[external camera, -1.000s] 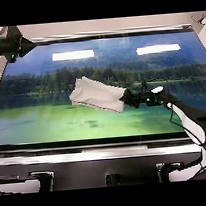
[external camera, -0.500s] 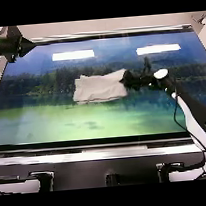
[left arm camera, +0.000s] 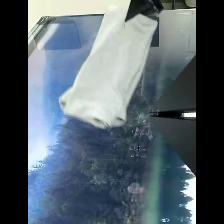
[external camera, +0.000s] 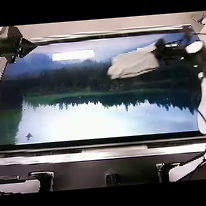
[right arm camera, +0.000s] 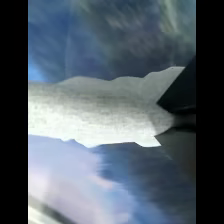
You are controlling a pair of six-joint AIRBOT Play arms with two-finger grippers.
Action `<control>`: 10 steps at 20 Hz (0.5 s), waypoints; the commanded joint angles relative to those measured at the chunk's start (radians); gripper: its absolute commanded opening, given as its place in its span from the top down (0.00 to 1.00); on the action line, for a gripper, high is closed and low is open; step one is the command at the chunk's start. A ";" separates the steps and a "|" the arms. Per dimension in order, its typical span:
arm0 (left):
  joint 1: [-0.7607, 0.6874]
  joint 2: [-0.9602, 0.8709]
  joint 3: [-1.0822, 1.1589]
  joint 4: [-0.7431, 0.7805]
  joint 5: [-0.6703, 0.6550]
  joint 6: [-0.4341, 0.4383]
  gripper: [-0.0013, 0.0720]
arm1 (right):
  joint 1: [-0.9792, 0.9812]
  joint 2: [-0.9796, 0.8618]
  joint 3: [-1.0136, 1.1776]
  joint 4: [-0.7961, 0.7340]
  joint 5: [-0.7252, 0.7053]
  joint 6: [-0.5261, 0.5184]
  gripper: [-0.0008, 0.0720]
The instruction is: Fold the clothes and pants, and hang the long-sleeved shirts on hangers.
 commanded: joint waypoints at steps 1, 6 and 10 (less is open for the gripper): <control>0.001 -0.001 0.000 0.000 -0.006 0.003 0.96 | -0.137 -0.055 0.129 -0.066 0.003 0.080 0.94; 0.000 -0.001 0.000 0.000 -0.006 0.003 0.96 | -0.320 -0.089 0.178 -0.216 0.008 0.103 0.94; 0.000 -0.001 0.000 0.000 -0.006 0.002 0.96 | -0.487 -0.089 0.178 -0.349 0.058 0.136 0.94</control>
